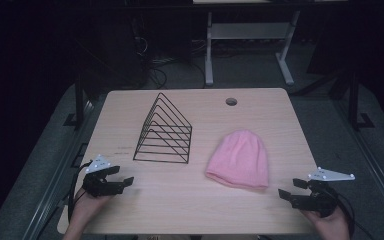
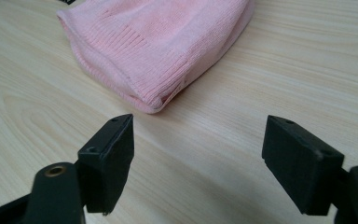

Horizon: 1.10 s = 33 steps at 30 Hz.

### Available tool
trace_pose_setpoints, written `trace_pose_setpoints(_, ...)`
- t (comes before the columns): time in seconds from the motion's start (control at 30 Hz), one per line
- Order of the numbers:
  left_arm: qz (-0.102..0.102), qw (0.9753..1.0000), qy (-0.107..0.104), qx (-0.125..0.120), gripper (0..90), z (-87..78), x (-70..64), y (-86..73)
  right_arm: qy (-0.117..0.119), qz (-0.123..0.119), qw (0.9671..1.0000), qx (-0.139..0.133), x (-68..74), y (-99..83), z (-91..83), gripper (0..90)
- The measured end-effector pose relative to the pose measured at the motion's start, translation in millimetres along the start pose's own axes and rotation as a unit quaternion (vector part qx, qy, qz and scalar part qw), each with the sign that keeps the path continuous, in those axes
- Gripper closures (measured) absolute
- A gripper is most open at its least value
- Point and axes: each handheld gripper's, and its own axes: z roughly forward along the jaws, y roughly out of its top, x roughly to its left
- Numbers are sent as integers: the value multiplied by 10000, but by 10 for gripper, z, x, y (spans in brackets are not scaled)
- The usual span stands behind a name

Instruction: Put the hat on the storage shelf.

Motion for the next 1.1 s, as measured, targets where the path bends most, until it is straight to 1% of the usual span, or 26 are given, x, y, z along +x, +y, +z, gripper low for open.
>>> trace_pose_setpoints(0.03,-61,10000,-25,-40,243,2,5,-4,11,10,10000,-2,-5,16,0,226)
trace_pose_setpoints(0.07,-61,10000,-25,-40,243,2,5,-4,11,10,10000,-2,-5,16,0,226)
trace_pose_setpoints(0.1,-103,9999,-37,-52,243,2,12,-8,59,6,10000,-23,-14,35,-1,226)
trace_pose_setpoints(0.13,-104,9999,-38,-57,243,2,22,-9,97,2,9999,-35,-33,64,1,226)
trace_pose_setpoints(0.17,-98,9999,-41,-56,243,3,30,-8,118,40,9999,-43,-49,90,6,226)
trace_pose_setpoints(0.2,-149,9998,-46,-82,243,12,41,-7,193,72,9998,-25,-78,146,22,220)
trace_pose_setpoints(0.23,-149,9998,-46,-82,243,12,41,-7,193,72,9998,-25,-78,146,22,220)
trace_pose_setpoints(0.3,-141,9999,-53,-72,243,20,60,-3,199,76,9998,55,-102,220,47,220)
trace_pose_setpoints(0.33,-170,9998,-57,-91,243,26,67,1,208,83,9997,98,-109,255,56,220)
trace_pose_setpoints(0.37,-155,9998,-57,-101,242,27,82,10,249,73,9996,144,-129,359,70,220)
trace_pose_setpoints(0.4,-155,9998,-57,-101,243,27,82,10,249,73,9996,144,-129,359,70,220)
trace_pose_setpoints(0.47,-156,9998,-51,-128,242,29,96,18,314,0,9993,186,-147,486,103,220)
trace_pose_setpoints(0.5,-182,9997,-57,-164,242,33,100,16,319,-66,9992,243,-162,587,133,220)
trace_pose_setpoints(0.53,-172,9997,-62,-144,242,31,103,17,362,-106,9989,272,-172,640,156,221)
trace_pose_setpoints(0.57,-172,9997,-62,-144,242,31,103,17,362,-106,9989,272,-172,640,156,221)
trace_pose_setpoints(0.6,-166,9997,-60,-147,242,29,106,18,399,-114,9984,385,-176,718,192,221)
trace_pose_setpoints(0.63,-182,9997,-71,-172,242,26,108,19,417,-97,9983,403,-177,764,211,224)
trace_pose_setpoints(0.7,-193,9996,-66,-187,242,17,114,20,554,-68,9975,434,-188,847,252,231)
trace_pose_setpoints(0.73,-205,9996,-66,-174,243,9,116,17,562,-74,9973,468,-184,887,275,231)
trace_pose_setpoints(0.8,-161,9997,-53,-158,242,6,115,13,670,-165,9966,458,-177,967,323,291)
trace_pose_setpoints(0.83,-130,9998,-30,-134,242,2,108,9,685,-255,9964,424,-172,993,338,297)
trace_pose_setpoints(0.87,-127,9998,-32,-136,242,1,106,7,704,-258,9962,434,-160,1052,372,285)
trace_pose_setpoints(0.93,-145,9998,-36,-143,242,-2,100,3,769,-239,9957,461,-159,1113,414,283)
trace_pose_setpoints(0.97,-129,9998,-37,-140,242,-5,102,3,775,-313,9954,472,-157,1159,454,278)
trace_pose_setpoints(1.1,-135,9997,-48,-173,242,-20,101,2,869,-380,9938,578,-148,1302,566,269)
